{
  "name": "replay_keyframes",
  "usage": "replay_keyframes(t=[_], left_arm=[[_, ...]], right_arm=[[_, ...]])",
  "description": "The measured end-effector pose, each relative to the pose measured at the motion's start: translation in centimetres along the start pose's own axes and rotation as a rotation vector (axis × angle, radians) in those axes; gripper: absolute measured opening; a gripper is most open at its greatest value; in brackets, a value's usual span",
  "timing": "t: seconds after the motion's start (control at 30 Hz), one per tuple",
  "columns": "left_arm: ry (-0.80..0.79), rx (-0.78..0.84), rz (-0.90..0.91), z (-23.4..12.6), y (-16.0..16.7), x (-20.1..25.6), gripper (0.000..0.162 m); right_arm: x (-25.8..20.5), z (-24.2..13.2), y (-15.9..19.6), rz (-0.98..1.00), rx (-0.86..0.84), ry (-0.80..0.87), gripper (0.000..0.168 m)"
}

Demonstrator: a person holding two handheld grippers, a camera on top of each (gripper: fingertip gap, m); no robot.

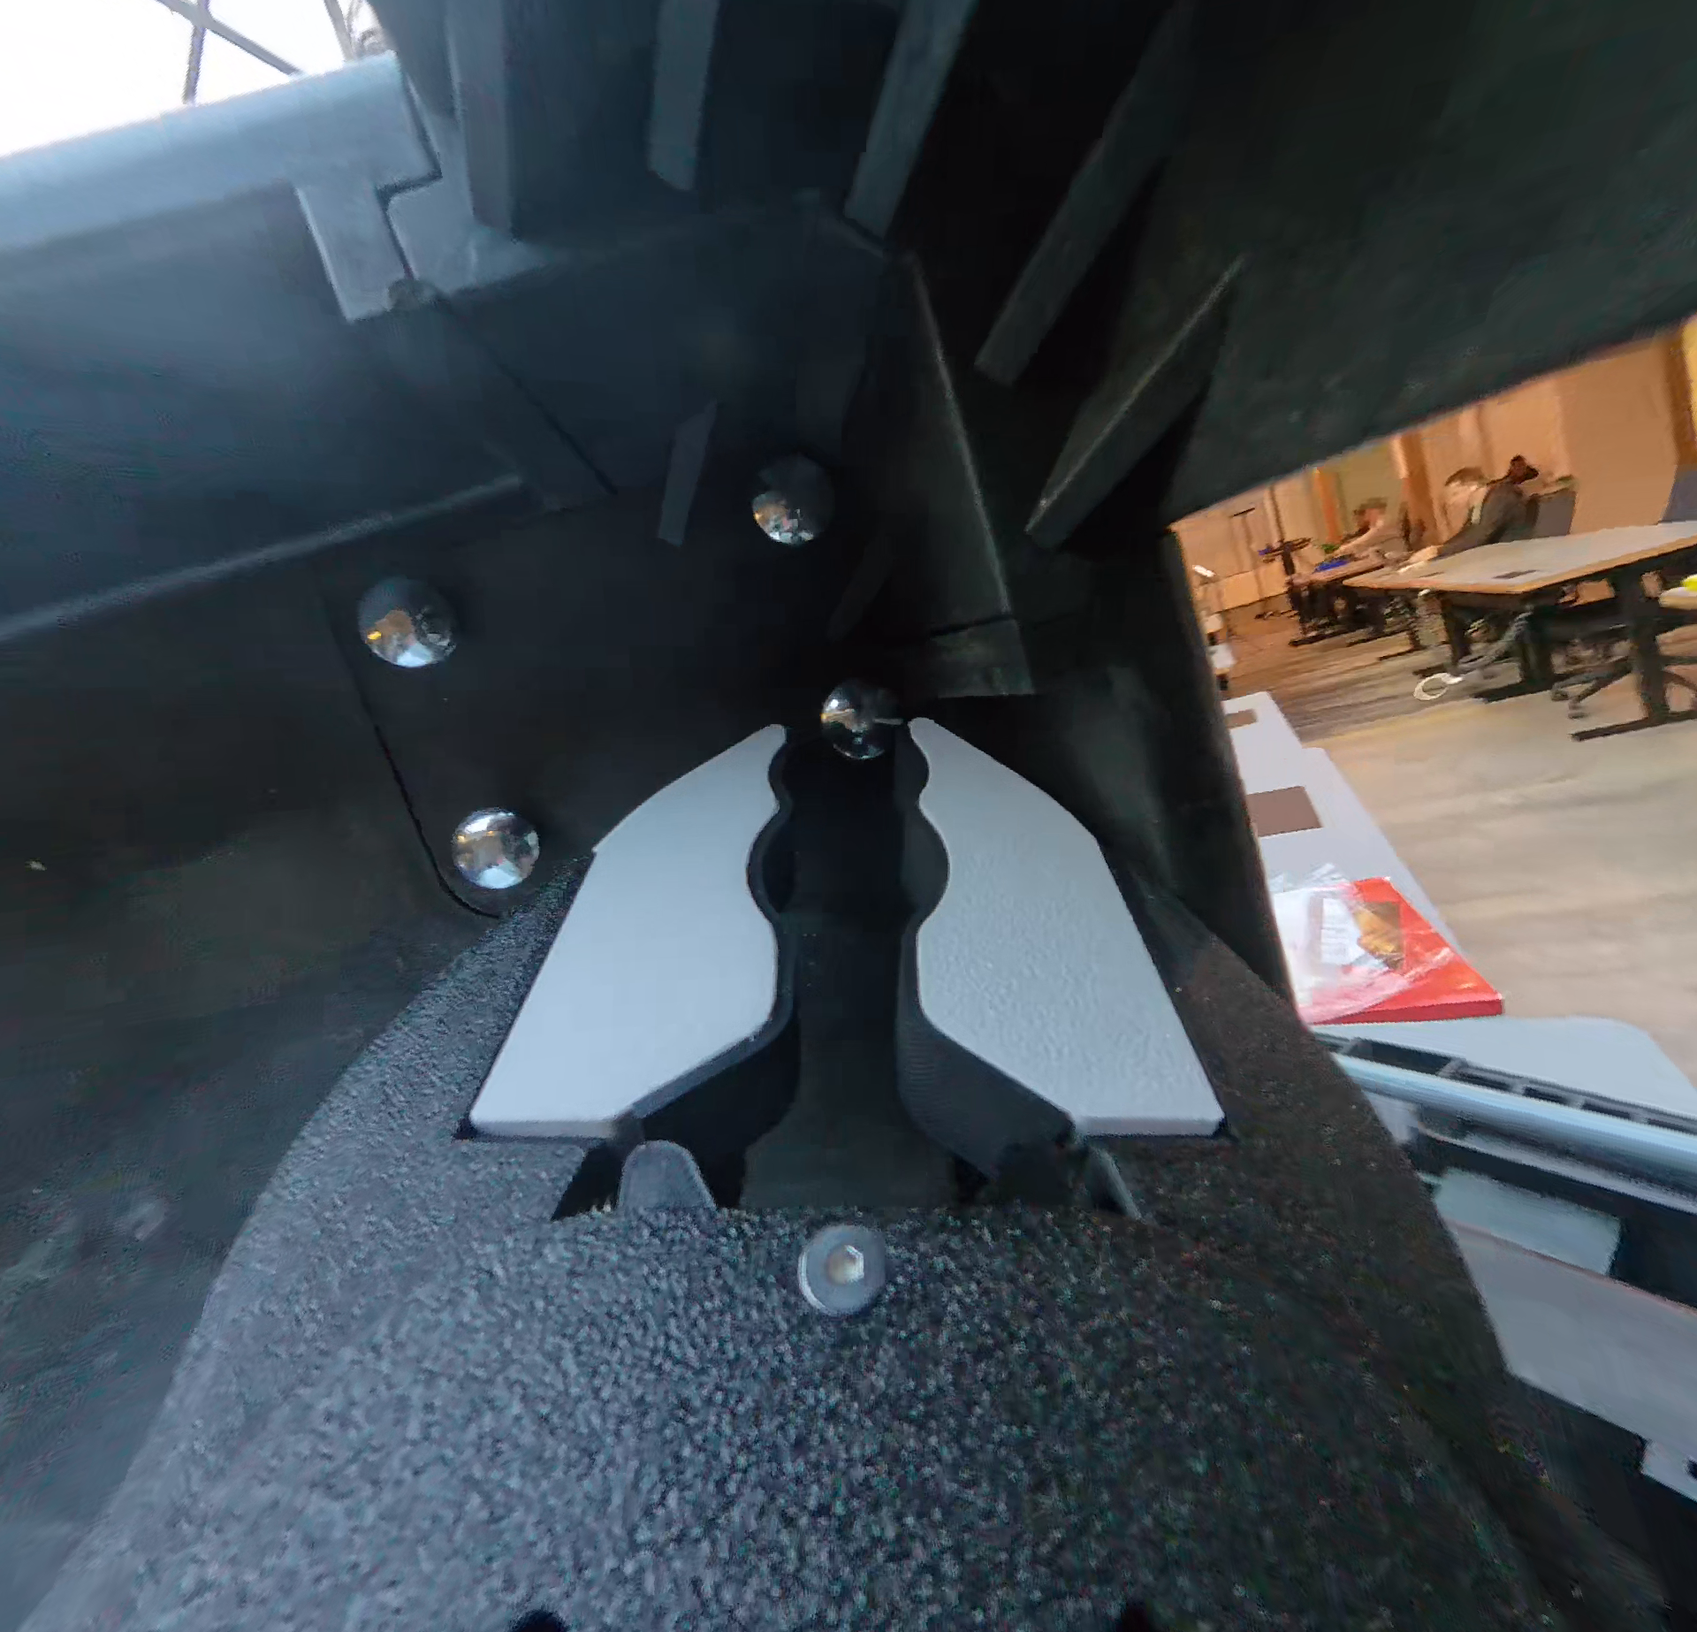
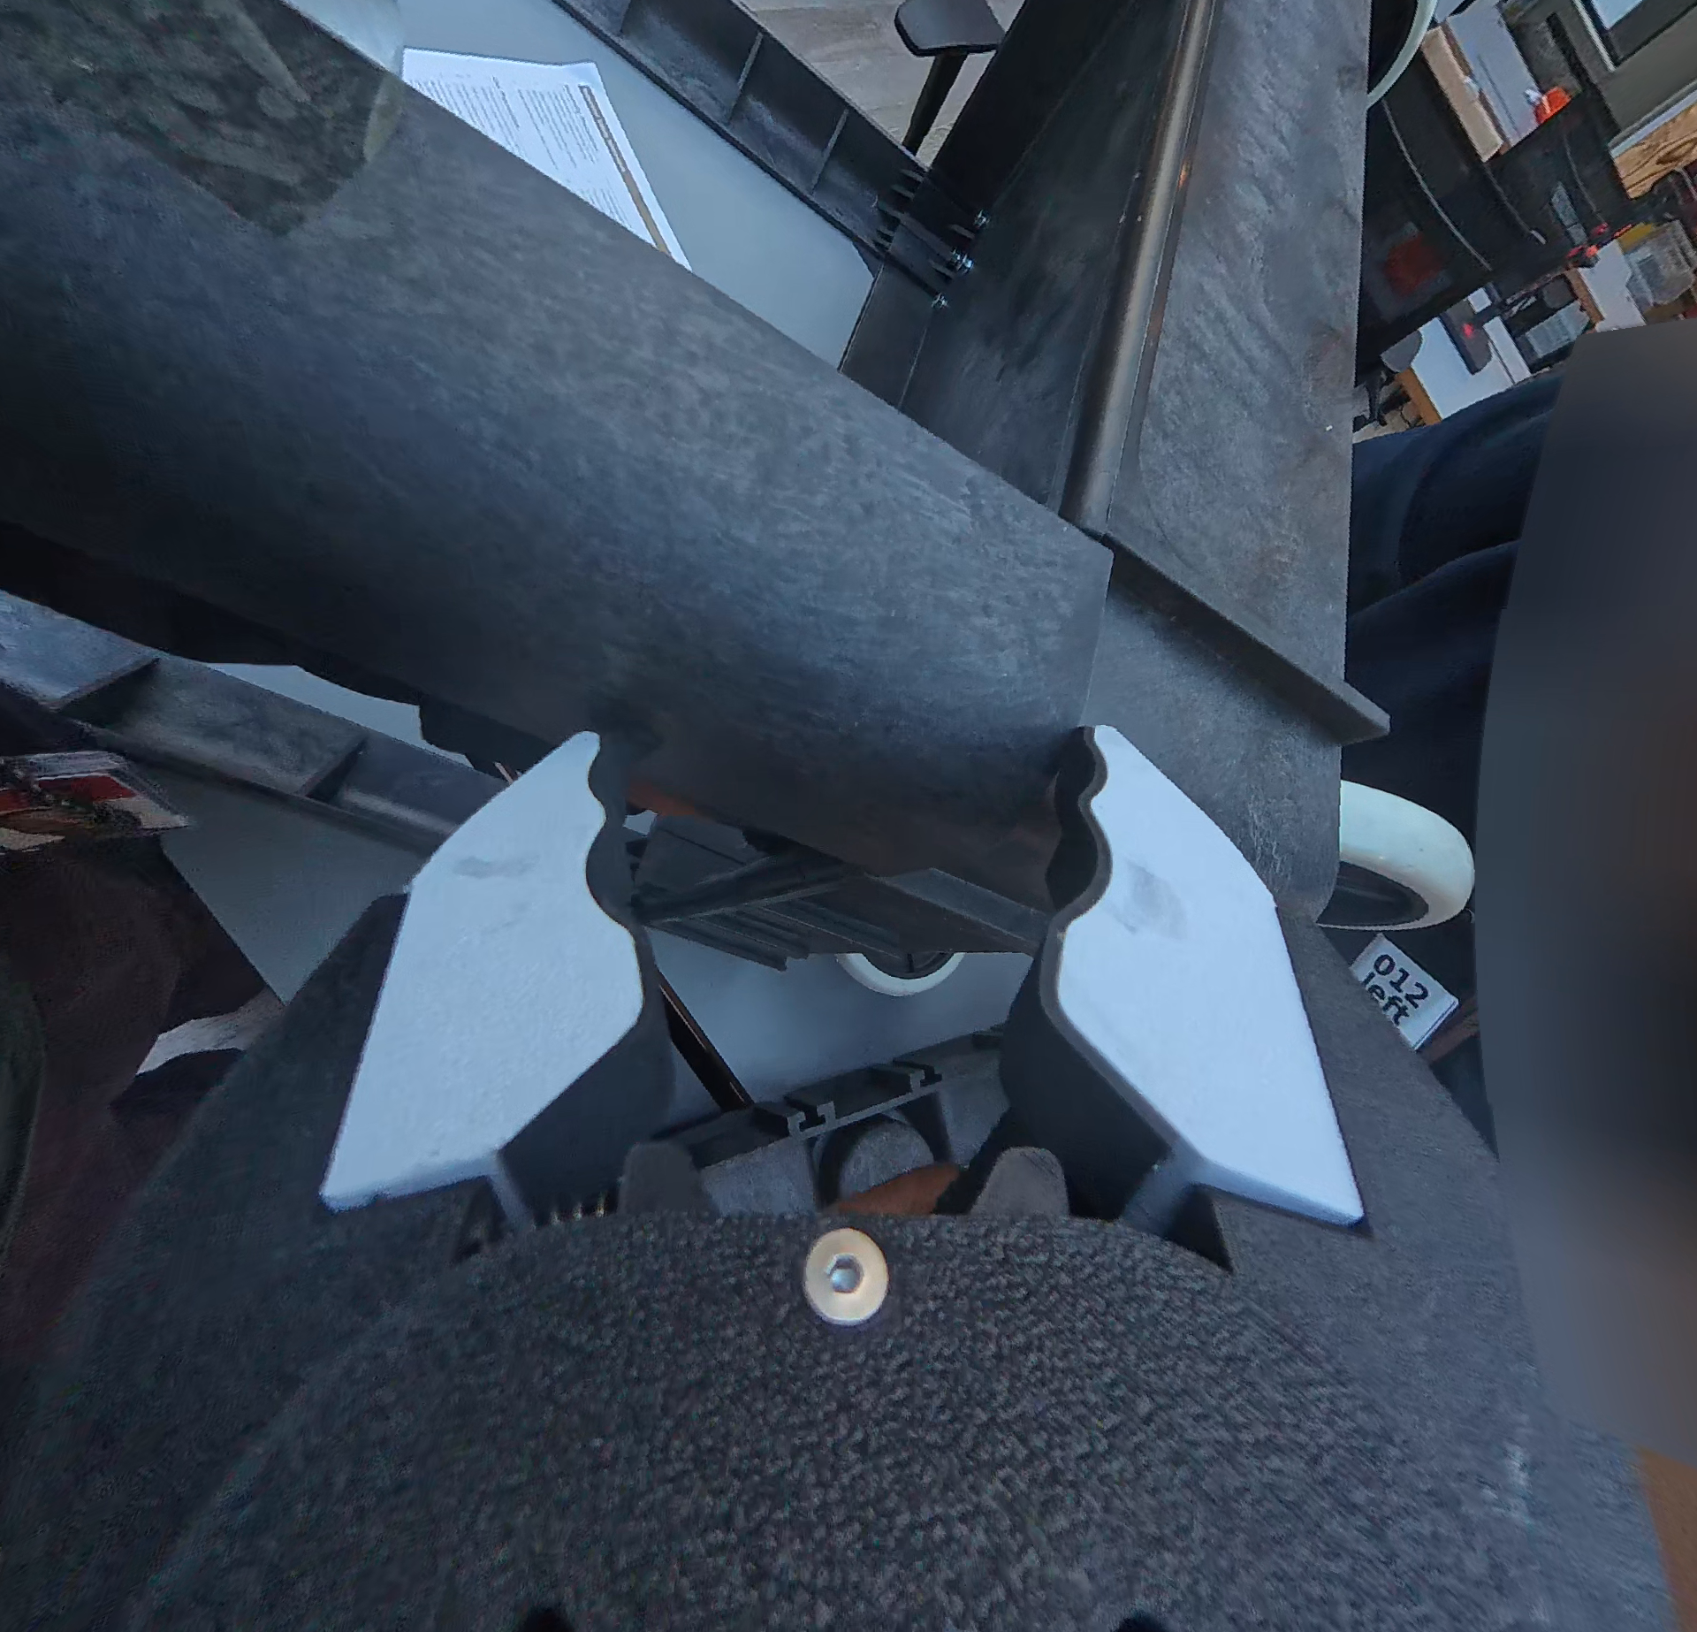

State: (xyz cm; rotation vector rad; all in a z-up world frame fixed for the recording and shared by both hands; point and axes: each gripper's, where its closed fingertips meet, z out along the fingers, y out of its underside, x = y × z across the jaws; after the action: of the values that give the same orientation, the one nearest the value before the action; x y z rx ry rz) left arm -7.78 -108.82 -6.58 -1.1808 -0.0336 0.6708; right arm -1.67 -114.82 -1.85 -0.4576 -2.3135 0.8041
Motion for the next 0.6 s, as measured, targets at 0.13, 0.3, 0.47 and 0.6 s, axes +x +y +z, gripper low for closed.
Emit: replay_keyframes(t=[0.13, 0.3, 0.47, 0.6], left_arm=[[0.002, 0.032, 0.068, -0.3, 0.0, 0.3, 0.013], [-0.022, 0.048, 0.153, -0.4, 0.1, 0.3, 0.011], [-0.007, 0.028, 0.185, -0.3, 0.2, 0.2, 0.01], [0.082, -0.015, 0.21, 0.0, 0.8, 1.0, 0.0]], right_arm=[[0.0, 0.0, 0.0, -0.011, -0.006, -0.003, 0.093], [0.0, 0.0, 0.1, -0.019, -0.013, -0.003, 0.092], [0.1, 0.0, 0.1, -0.023, -0.014, -0.002, 0.092], [0.1, 0.0, 0.0, -0.027, -0.011, -0.005, 0.092]])
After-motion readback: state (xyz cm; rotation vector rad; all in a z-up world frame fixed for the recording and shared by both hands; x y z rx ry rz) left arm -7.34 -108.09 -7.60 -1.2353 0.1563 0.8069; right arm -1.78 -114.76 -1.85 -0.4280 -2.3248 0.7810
